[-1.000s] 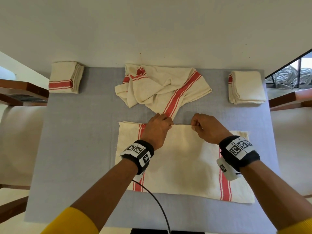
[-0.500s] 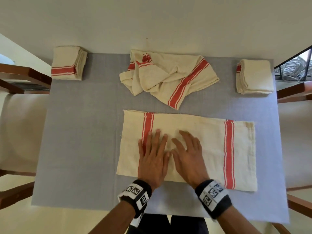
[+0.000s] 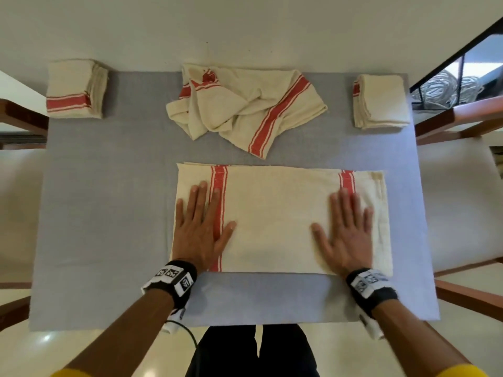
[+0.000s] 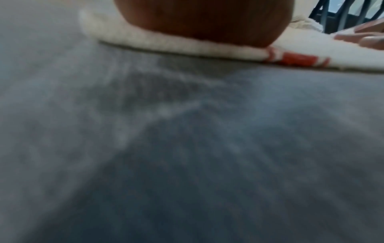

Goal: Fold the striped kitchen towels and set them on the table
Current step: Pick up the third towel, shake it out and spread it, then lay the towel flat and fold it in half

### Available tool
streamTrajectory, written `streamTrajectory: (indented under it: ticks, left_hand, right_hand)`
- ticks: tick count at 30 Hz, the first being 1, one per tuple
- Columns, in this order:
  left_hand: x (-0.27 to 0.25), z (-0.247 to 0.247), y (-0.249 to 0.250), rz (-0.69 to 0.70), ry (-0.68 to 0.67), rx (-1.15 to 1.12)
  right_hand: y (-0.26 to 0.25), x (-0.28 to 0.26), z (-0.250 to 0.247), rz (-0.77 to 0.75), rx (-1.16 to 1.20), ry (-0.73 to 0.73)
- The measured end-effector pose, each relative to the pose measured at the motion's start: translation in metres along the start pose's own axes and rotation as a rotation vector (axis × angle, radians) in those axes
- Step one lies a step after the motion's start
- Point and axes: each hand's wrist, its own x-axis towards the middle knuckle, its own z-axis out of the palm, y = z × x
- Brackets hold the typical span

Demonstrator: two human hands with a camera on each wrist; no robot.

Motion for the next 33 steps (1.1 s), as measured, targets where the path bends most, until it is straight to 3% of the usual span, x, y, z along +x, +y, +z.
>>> streamTrajectory:
  ticks: [3, 6, 8, 11, 13, 16, 19, 24, 29, 33]
  left_hand:
    - [0.009, -0.003, -0.016, -0.006, 0.008, 0.004]
    - [0.018, -0.003, -0.014, -0.079, 0.031, 0.000]
    - [0.023, -0.004, 0.002, -0.087, 0.055, -0.028]
    - [0.028, -0.001, 0.038, 0.072, 0.054, -0.048]
    - [0.032, 0.006, 0.057, 0.175, 0.036, -0.034]
    - [0.043, 0.011, 0.062, 0.169, 0.017, 0.023]
    - [0.055, 0.006, 0.042, 0.178, 0.028, 0.012]
    - [0.047, -0.002, 0.008, 0.079, 0.013, -0.002]
    - [0.048, -0.009, -0.023, 0.009, 0.013, -0.003]
    - [0.041, -0.012, -0.015, -0.030, 0.057, -0.009]
  right_hand:
    - [0.046, 0.005, -0.009, 0.087, -0.017, -0.042]
    - [0.058, 0.011, -0.014, 0.137, -0.021, -0.080]
    - [0.033, 0.018, -0.017, 0.160, -0.002, -0.046]
    - [-0.039, 0.026, -0.015, 0.042, 0.095, 0.012]
    - [-0.090, 0.029, -0.003, -0.092, 0.112, -0.048]
    - [-0.123, 0.037, 0.012, -0.202, 0.126, -0.101]
    - [-0.104, 0.053, 0.015, -0.209, 0.072, -0.077]
    - [-0.035, 0.055, 0.001, 0.034, 0.043, -0.025]
    - [0.048, 0.038, -0.011, 0.103, 0.031, -0.039]
    - [0.045, 0.025, -0.014, 0.114, 0.039, 0.002]
